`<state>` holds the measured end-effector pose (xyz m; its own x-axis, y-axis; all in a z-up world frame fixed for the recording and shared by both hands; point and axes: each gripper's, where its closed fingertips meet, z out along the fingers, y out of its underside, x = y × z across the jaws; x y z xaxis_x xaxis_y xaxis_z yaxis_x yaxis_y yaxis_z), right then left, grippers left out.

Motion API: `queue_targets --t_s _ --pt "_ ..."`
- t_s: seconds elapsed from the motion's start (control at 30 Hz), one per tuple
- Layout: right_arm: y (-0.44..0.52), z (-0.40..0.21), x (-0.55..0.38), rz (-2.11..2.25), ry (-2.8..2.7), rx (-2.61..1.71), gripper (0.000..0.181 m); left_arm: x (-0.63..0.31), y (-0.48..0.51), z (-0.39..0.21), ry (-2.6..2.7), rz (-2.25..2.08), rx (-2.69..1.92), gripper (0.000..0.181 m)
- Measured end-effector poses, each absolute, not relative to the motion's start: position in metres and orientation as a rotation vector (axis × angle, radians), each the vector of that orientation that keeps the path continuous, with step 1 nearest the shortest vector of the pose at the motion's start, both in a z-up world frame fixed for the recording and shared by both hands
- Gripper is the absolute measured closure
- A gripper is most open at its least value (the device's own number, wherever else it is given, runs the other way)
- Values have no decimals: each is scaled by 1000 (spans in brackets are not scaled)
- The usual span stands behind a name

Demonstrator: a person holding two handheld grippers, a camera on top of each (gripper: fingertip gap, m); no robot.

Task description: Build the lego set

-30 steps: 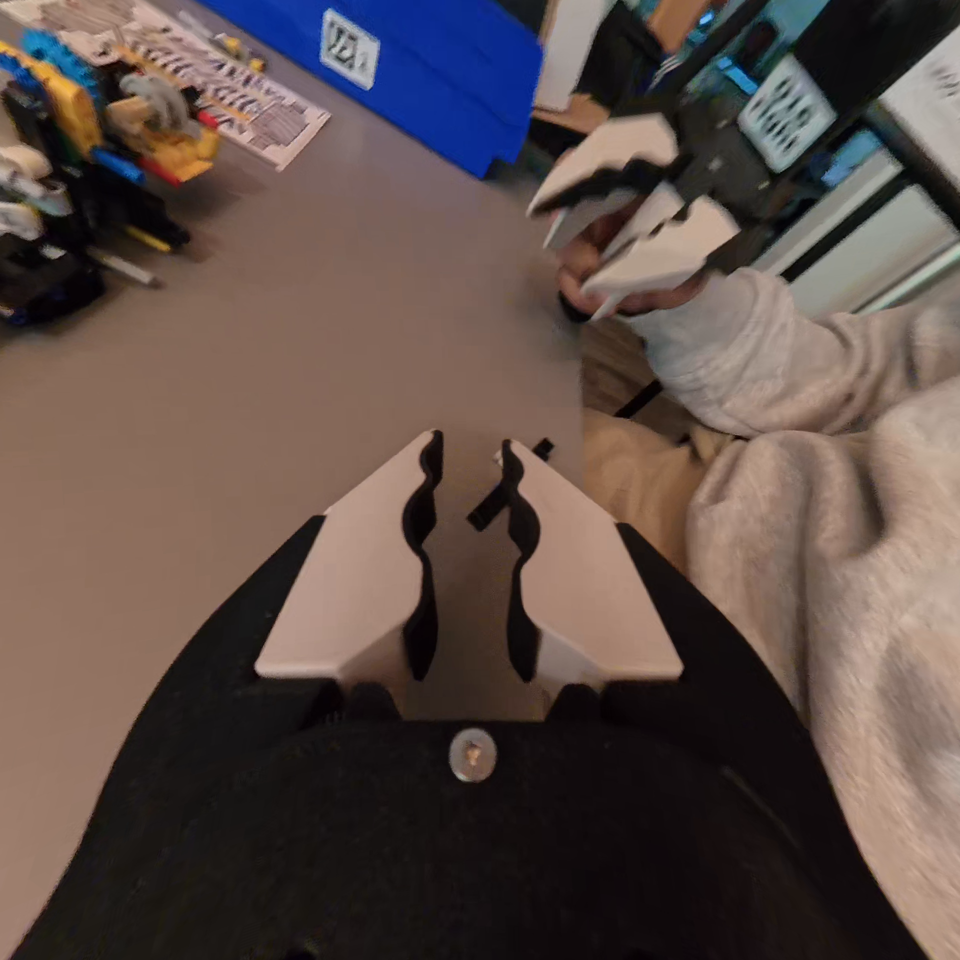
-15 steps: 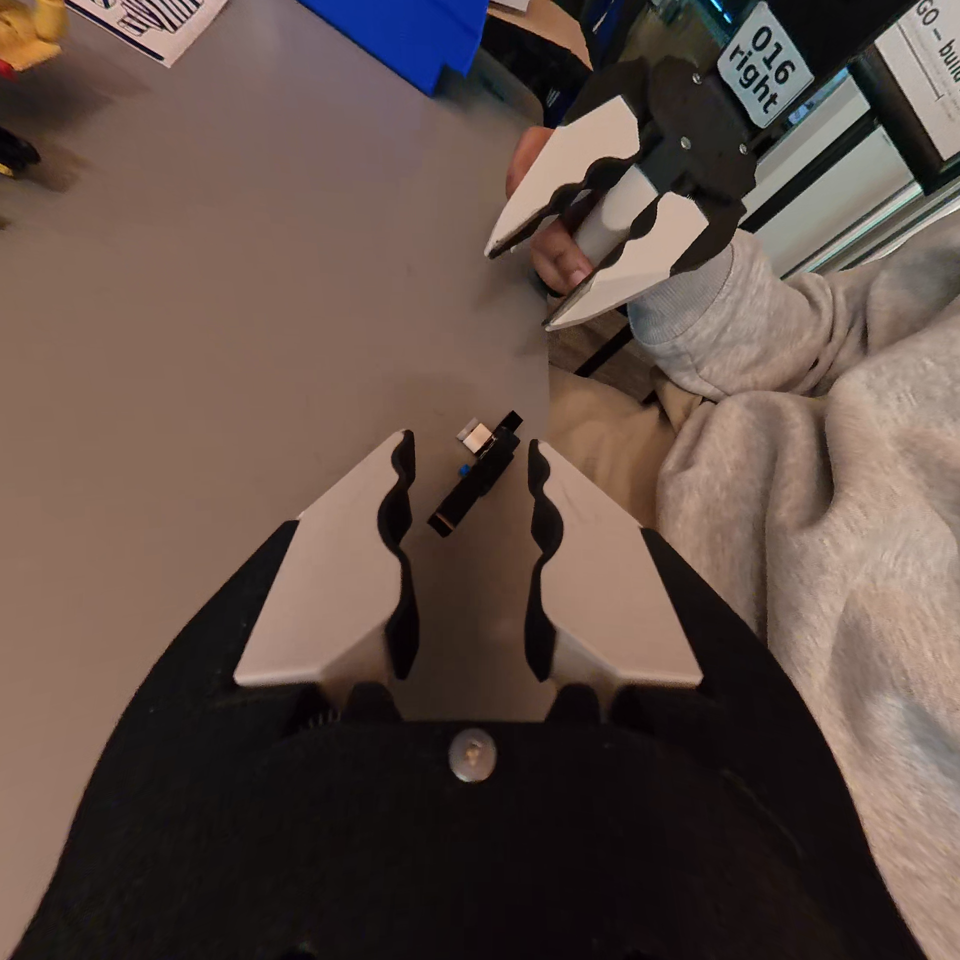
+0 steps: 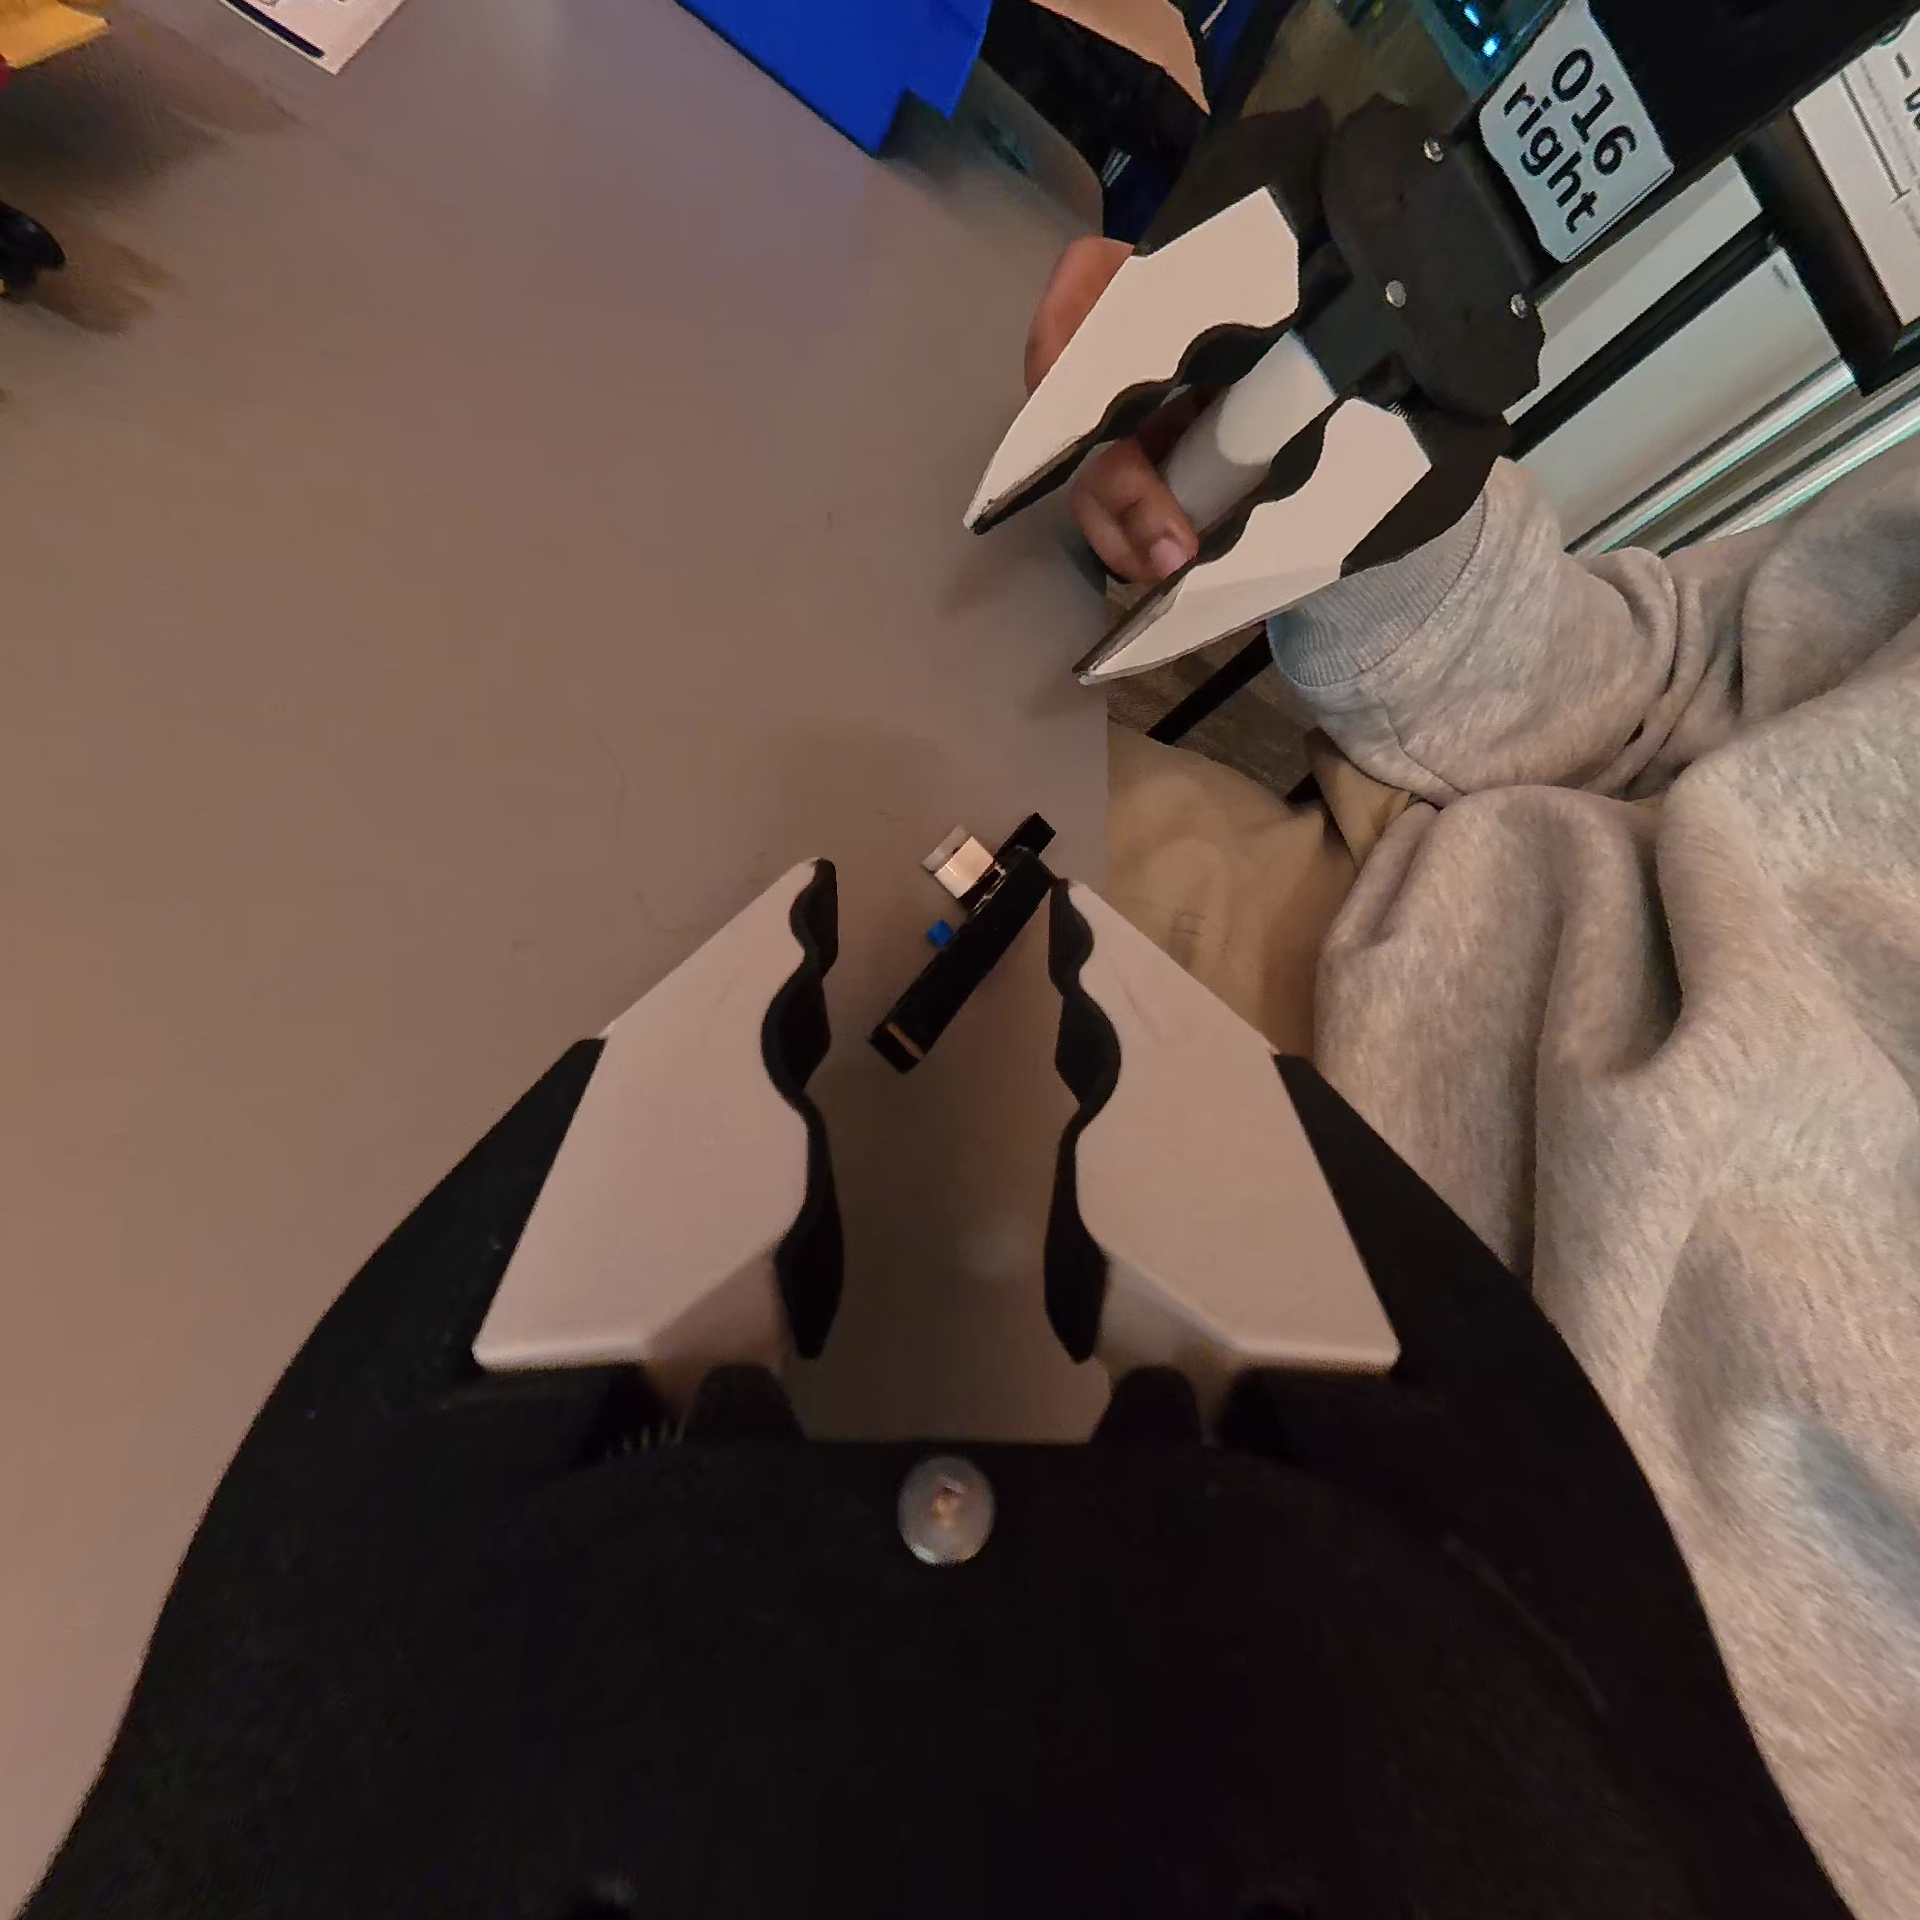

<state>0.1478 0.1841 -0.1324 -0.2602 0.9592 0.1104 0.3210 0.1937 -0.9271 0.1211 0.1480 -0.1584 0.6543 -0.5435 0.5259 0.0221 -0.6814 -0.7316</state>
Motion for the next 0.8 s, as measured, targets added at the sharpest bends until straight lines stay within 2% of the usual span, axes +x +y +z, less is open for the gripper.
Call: queue_targets --t_s 0.27,0.47,0.8 --pt "188 -127 149 1126 -1680 -1233 151 118 146 -160 375 -1016 -2148 148" --pt "195 -119 150 1192 -1617 -1258 150 117 147 -160 369 -1015 -2151 161" --pt "196 -119 150 1199 -1607 -1267 150 116 148 -163 341 -1034 -2172 173"
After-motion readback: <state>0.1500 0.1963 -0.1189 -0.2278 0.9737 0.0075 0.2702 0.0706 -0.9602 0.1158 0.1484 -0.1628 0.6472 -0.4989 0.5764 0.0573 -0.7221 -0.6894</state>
